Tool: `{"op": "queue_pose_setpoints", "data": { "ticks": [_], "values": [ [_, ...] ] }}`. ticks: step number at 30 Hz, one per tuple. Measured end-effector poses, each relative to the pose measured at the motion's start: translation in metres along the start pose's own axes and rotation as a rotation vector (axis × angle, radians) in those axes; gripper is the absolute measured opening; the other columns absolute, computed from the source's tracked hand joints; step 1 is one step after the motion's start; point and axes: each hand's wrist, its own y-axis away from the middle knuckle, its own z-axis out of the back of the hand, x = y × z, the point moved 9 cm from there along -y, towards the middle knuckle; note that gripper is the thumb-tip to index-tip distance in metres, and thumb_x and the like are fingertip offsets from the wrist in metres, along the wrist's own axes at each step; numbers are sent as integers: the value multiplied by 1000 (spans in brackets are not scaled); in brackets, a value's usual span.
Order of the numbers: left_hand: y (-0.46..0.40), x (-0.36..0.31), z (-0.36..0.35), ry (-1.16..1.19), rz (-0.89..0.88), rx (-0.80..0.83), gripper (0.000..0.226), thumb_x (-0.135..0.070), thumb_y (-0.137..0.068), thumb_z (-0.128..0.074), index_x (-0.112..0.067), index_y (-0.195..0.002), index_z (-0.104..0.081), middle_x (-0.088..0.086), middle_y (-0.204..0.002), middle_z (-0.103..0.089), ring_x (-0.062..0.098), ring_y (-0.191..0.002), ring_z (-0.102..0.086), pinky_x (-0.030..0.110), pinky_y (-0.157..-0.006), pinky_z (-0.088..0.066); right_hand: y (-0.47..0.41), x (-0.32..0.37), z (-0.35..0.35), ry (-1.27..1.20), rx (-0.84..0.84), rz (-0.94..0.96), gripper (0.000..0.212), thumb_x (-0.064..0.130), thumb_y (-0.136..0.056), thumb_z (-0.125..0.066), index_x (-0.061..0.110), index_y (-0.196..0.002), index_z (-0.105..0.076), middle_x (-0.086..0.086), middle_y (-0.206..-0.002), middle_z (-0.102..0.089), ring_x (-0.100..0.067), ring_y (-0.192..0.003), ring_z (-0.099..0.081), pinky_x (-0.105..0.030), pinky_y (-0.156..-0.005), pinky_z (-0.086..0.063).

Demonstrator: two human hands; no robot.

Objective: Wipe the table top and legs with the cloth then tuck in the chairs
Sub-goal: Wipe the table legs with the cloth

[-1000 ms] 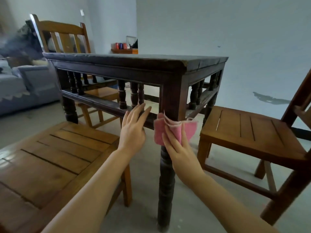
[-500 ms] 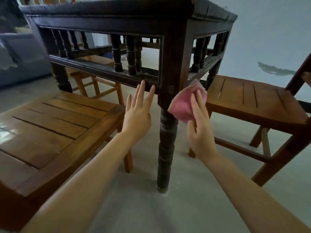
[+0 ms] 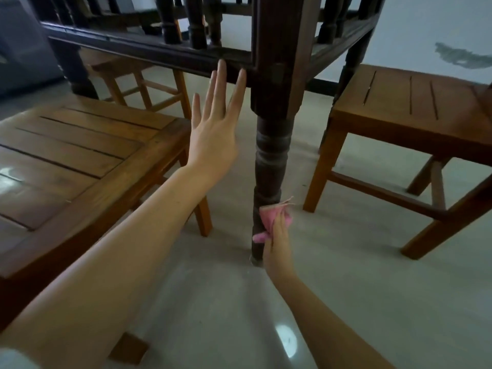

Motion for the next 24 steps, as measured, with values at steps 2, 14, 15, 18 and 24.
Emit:
{"op": "queue_pose_setpoints", "data": {
  "ticks": [2,14,15,18,24],
  "values": [
    [11,-5,-9,21,-9,23,80,-1,-83,-38,-25,-147,5,10,-155,12,22,-142,11,51,-115,1,6,-4,12,72,18,-69,42,8,-91,-53,18,-129,-38,2,-100,-62,-3,-95,-60,-37,-102,-41],
    [49,3,-58,-70,-112,298,91,4,-85,-42,-34,-135,23,-5,-148,23,12,-135,25,46,-114,10,1,46,-16,551,-251,688,98,-14,-72,-66,15,-146,-8,-3,-156,12,-40,-138,-16,-49,-110,-18],
    [50,1,-57,-65,-115,301,90,4,-85,-42,-32,-137,22,-3,-150,21,11,-135,25,46,-114,10,2,37,-24,599,-246,692,98,-16,-70,-66,11,-146,-10,-8,-156,-2,-43,-137,-16,-52,-108,-18],
    [52,-8,-55,37,-89,309,81,2,-87,-42,-22,-144,11,2,-156,8,5,-133,21,41,-113,11,5,13,-41,641,-197,670,82,-18,-66,-57,3,-140,-30,-21,-143,-38,-49,-132,-27,-61,-101,-30],
    [51,-8,-52,238,-51,311,71,-1,-91,-38,-21,-146,2,1,-156,-1,6,-139,6,38,-117,-1,31,-49,-66,835,224,788,71,-9,-60,-78,10,-125,-56,-12,-142,-44,-34,-135,-25,-55,-94,-46]
  ]
}}
